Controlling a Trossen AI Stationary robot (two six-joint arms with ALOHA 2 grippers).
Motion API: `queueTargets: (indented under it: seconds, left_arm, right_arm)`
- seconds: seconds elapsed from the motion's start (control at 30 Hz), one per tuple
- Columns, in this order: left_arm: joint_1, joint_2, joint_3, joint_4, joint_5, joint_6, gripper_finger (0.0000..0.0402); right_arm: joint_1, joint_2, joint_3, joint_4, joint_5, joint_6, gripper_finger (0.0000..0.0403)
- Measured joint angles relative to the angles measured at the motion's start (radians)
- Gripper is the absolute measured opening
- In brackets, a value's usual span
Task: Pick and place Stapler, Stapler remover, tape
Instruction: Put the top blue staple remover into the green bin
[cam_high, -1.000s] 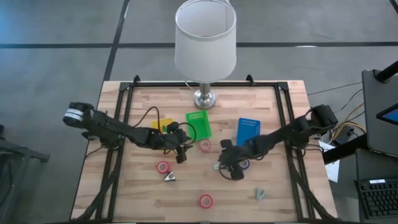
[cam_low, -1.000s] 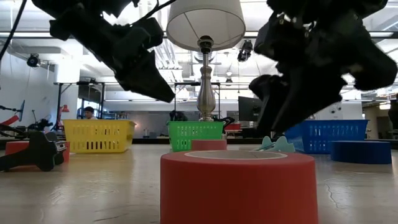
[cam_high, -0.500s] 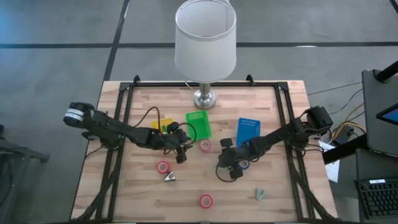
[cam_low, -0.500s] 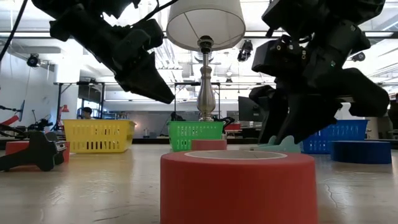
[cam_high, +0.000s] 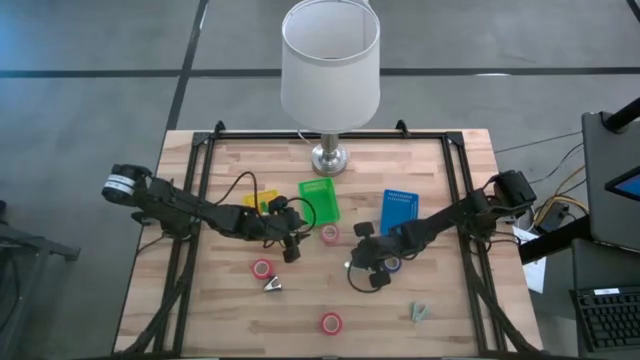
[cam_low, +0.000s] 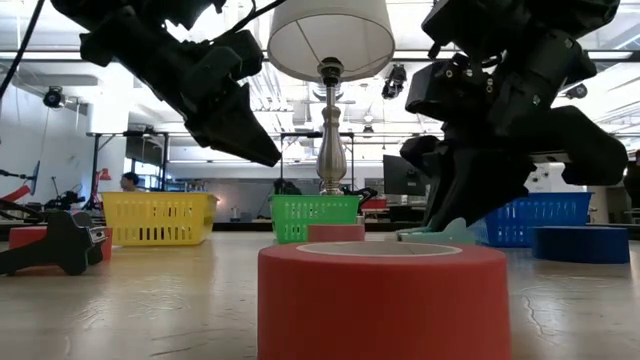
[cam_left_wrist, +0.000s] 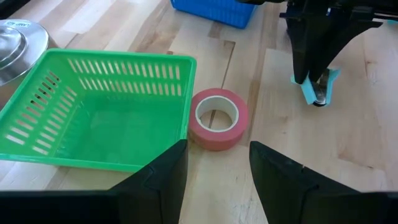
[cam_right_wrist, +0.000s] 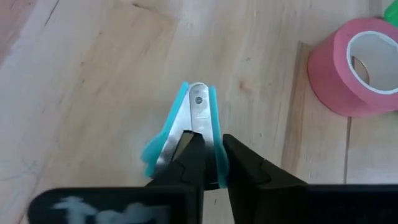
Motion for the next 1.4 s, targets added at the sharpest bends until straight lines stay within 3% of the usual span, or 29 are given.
queueTargets:
  seconds: [0.2, 0.27, 0.4, 0.5, 0.63, 0.9, 1.13, 1.4]
  left_arm:
    - [0.000, 0.000, 0.000, 0.001, 0.000, 0.000, 0.0174]
    - [0.000, 0.000, 0.000, 0.001, 0.000, 0.000, 0.0174]
    - [0.000, 0.000, 0.000, 0.007, 0.000, -0.001, 0.0174]
    - [0.000, 0.000, 0.000, 0.008, 0.000, -0.002, 0.0174]
    - [0.000, 0.000, 0.000, 0.009, 0.000, -0.003, 0.0174]
    - [-0.005, 0.000, 0.000, 0.008, 0.032, -0.003, 0.0174]
    - [-0.006, 0.000, -0.001, 0.008, 0.045, -0.002, 0.0174]
    - [-0.008, 0.000, -0.002, 0.004, 0.048, 0.004, 0.0174]
  right_arm:
    - [0.000, -0.012, 0.040, -0.002, 0.073, -0.073, 0.0035]
    - [0.000, -0.020, 0.064, -0.002, 0.149, -0.137, 0.0038]
    - [-0.010, -0.021, 0.123, 0.002, 0.405, -0.270, 0.0036]
    - [-0.058, -0.021, 0.170, 0.008, 0.486, -0.310, 0.0035]
    - [-0.162, -0.021, 0.218, 0.012, 0.419, -0.285, 0.0038]
    - [-0.362, 0.039, 0.252, 0.107, 0.016, -0.288, 0.0038]
    - [-0.401, 0.206, 0.364, 0.079, 0.097, -0.320, 0.0040]
    - [-0.450, 0.315, 0.565, -0.235, 0.104, -0.219, 0.0040]
